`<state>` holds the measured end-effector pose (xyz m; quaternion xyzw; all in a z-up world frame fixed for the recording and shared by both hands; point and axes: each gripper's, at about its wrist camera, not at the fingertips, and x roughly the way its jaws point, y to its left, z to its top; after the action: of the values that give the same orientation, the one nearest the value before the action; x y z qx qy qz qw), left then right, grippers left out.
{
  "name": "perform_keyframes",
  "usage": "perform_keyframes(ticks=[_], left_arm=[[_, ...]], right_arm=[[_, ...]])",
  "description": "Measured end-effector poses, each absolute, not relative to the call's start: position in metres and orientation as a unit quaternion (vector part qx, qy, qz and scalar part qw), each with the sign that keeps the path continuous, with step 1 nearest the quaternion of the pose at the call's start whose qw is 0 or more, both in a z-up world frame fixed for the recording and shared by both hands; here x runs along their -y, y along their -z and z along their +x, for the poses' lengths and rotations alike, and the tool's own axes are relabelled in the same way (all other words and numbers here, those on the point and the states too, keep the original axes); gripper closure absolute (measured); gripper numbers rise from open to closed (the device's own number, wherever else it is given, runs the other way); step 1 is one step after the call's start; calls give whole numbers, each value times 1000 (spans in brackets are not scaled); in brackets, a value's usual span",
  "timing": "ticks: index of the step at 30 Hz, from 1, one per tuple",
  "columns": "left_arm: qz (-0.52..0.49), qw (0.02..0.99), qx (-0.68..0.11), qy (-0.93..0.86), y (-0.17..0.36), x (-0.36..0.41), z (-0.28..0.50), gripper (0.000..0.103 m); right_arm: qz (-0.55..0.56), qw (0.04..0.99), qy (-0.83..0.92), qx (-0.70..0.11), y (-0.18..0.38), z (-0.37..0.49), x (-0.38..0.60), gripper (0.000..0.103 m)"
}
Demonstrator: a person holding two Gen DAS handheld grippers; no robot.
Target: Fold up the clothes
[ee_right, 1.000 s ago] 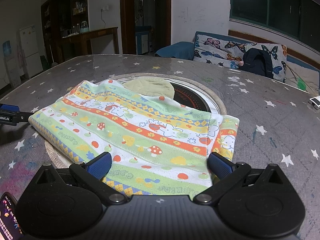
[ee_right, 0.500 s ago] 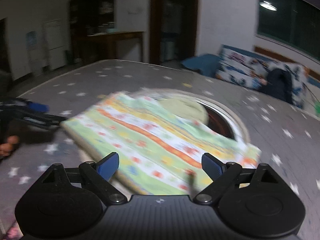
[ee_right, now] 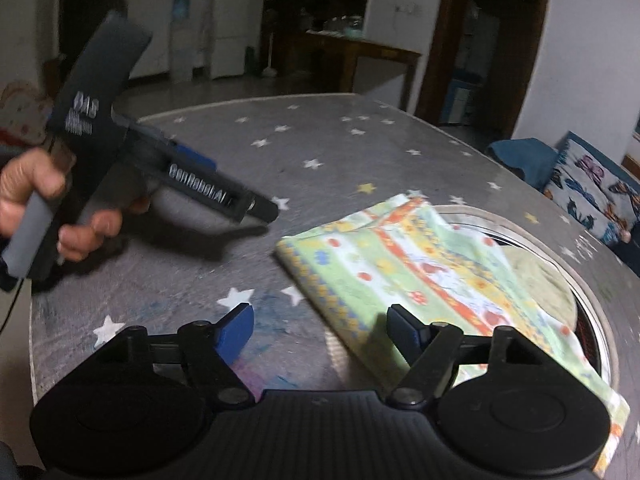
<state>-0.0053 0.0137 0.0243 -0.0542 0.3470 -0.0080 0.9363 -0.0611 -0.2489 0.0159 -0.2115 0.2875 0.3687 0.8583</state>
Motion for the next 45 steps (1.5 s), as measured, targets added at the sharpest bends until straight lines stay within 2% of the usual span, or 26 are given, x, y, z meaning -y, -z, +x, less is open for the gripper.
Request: perform_keyframes(ticks=[5, 8, 10, 12, 15, 25, 35, 37, 41, 42, 43, 45], left_arm=[[-68, 934, -349, 23, -30, -12, -4, 0], [-83, 932, -350, 34, -34, -11, -3, 0], [-94, 930, -352, 44, -37, -8, -1, 0], [-103, 928, -354, 54, -40, -6, 0, 0], [-116, 925, -355, 63, -43, -4, 2, 0], [-238, 889, -377, 104, -47, -5, 20, 0], [-293, 859, -397, 133, -35, 23, 37, 0], [-293, 861, -392, 141, -34, 30, 40, 3], [-299, 858, -383, 164, -33, 42, 46, 32], [-298, 860, -380, 166, -33, 44, 46, 44], [-296, 862, -377, 167, -33, 46, 47, 51], [-295, 863, -374, 169, -29, 49, 51, 74]], right_arm=[[-228, 861, -350, -290, -7, -56, 241, 35], [-227, 867, -338, -288, -4, -53, 243, 45], [-223, 873, -327, -286, -4, -51, 245, 63], [-213, 878, -317, -289, -6, -47, 250, 74], [-177, 883, -319, -294, -11, -41, 262, 82], [-82, 896, -323, -294, -22, -37, 291, 84], [-47, 901, -321, -288, -27, -37, 306, 84], [-43, 901, -322, -286, -26, -39, 307, 84], [-27, 903, -323, -281, -27, -40, 313, 84], [-25, 903, -324, -280, -28, -40, 314, 84], [-25, 904, -324, -279, -27, -40, 315, 84], [-21, 903, -323, -281, -26, -38, 318, 84]])
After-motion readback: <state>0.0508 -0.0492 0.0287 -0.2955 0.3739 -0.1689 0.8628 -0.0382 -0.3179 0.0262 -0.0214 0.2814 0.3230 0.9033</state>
